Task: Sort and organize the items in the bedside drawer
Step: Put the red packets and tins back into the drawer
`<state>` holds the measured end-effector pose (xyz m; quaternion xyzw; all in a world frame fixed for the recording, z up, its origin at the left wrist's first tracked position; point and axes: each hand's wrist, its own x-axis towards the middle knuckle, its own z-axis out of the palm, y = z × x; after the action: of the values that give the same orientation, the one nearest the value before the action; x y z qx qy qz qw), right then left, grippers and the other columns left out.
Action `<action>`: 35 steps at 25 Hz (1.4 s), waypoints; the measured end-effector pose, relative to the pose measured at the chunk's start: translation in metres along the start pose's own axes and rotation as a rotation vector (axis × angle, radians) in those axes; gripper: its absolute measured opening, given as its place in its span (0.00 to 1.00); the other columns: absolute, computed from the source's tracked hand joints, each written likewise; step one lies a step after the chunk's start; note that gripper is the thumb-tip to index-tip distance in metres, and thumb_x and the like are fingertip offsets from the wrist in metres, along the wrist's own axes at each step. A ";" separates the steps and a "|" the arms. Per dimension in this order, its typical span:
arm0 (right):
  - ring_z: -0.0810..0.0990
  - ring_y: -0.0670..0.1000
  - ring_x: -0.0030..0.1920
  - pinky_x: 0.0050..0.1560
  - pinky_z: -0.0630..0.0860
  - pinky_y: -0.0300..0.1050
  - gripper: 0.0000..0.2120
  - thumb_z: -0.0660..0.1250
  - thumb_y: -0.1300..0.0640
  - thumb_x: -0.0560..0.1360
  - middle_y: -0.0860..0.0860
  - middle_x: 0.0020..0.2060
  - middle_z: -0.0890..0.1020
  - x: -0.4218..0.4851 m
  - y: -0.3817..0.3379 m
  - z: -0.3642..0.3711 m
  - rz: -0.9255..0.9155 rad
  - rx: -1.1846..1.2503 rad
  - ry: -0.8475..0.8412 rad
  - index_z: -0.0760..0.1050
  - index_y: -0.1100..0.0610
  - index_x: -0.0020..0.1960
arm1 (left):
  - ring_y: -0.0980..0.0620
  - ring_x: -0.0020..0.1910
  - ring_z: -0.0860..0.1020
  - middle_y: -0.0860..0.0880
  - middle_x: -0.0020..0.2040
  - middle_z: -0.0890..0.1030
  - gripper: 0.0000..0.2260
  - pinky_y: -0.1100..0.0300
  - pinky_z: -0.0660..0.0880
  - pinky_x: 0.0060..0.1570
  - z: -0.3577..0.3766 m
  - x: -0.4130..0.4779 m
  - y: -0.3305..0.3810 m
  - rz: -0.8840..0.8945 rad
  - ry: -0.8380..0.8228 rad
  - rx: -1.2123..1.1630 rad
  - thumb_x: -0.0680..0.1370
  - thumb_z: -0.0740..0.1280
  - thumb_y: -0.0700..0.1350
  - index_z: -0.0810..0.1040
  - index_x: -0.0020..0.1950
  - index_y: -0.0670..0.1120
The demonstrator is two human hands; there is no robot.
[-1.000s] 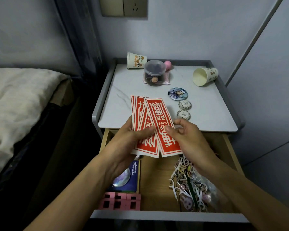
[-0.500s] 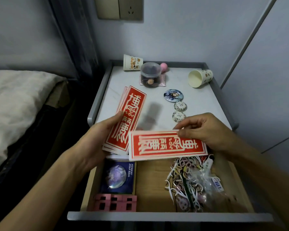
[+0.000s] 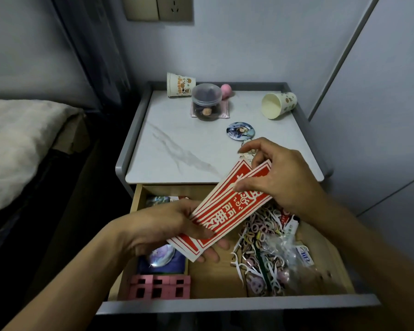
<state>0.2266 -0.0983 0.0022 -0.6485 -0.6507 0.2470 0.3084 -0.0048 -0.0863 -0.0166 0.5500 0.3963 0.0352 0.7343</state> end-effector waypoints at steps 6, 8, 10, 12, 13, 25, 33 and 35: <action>0.77 0.42 0.55 0.61 0.75 0.47 0.34 0.60 0.30 0.70 0.47 0.63 0.71 0.001 0.003 0.030 0.153 0.240 0.072 0.62 0.43 0.72 | 0.44 0.53 0.83 0.45 0.54 0.84 0.12 0.35 0.75 0.58 0.005 0.008 -0.002 0.050 0.160 -0.012 0.81 0.61 0.33 0.76 0.61 0.45; 0.77 0.42 0.58 0.61 0.76 0.48 0.31 0.63 0.33 0.71 0.45 0.61 0.72 0.001 0.000 0.036 0.129 0.331 0.075 0.63 0.42 0.71 | 0.44 0.54 0.83 0.46 0.55 0.83 0.13 0.37 0.77 0.55 0.008 0.010 -0.002 0.025 0.178 -0.002 0.81 0.61 0.34 0.76 0.61 0.47; 0.77 0.42 0.58 0.58 0.78 0.45 0.30 0.67 0.35 0.71 0.45 0.61 0.73 0.001 -0.004 0.043 0.103 0.379 0.091 0.62 0.40 0.70 | 0.45 0.51 0.83 0.46 0.54 0.83 0.12 0.41 0.80 0.51 0.012 0.012 -0.002 0.024 0.214 0.015 0.81 0.61 0.35 0.76 0.59 0.49; 0.77 0.43 0.58 0.56 0.79 0.46 0.29 0.69 0.35 0.70 0.46 0.62 0.73 0.000 -0.008 0.050 0.093 0.410 0.094 0.62 0.37 0.67 | 0.48 0.46 0.83 0.47 0.51 0.83 0.10 0.46 0.80 0.48 0.012 0.015 -0.001 0.060 0.265 0.039 0.81 0.62 0.37 0.76 0.58 0.50; 0.77 0.44 0.58 0.57 0.79 0.46 0.29 0.69 0.34 0.69 0.46 0.62 0.72 0.000 -0.010 0.053 0.099 0.418 0.108 0.62 0.37 0.66 | 0.48 0.44 0.83 0.48 0.50 0.83 0.09 0.48 0.81 0.46 0.012 0.017 -0.001 0.080 0.285 0.040 0.81 0.63 0.39 0.76 0.58 0.50; 0.81 0.46 0.54 0.56 0.80 0.53 0.22 0.70 0.44 0.74 0.41 0.53 0.79 0.001 -0.020 0.065 0.159 0.627 0.162 0.65 0.34 0.64 | 0.50 0.42 0.79 0.48 0.49 0.78 0.05 0.50 0.81 0.41 0.021 0.026 -0.004 0.184 0.395 0.132 0.83 0.61 0.48 0.75 0.55 0.53; 0.84 0.51 0.46 0.50 0.81 0.57 0.19 0.70 0.50 0.74 0.46 0.46 0.82 0.002 -0.028 0.070 0.116 0.596 0.225 0.65 0.38 0.59 | 0.47 0.49 0.81 0.55 0.46 0.79 0.07 0.46 0.79 0.50 0.009 0.026 -0.017 0.270 0.508 0.346 0.81 0.62 0.56 0.75 0.56 0.57; 0.83 0.51 0.46 0.50 0.81 0.58 0.19 0.69 0.50 0.75 0.47 0.46 0.82 0.001 -0.029 0.074 0.106 0.592 0.232 0.64 0.39 0.61 | 0.51 0.48 0.80 0.56 0.49 0.79 0.11 0.49 0.78 0.48 0.008 0.021 -0.020 0.369 0.766 0.682 0.79 0.63 0.58 0.76 0.57 0.55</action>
<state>0.1532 -0.0923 -0.0279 -0.5875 -0.4765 0.3657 0.5423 0.0064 -0.0905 -0.0443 0.7652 0.5213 0.2309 0.2988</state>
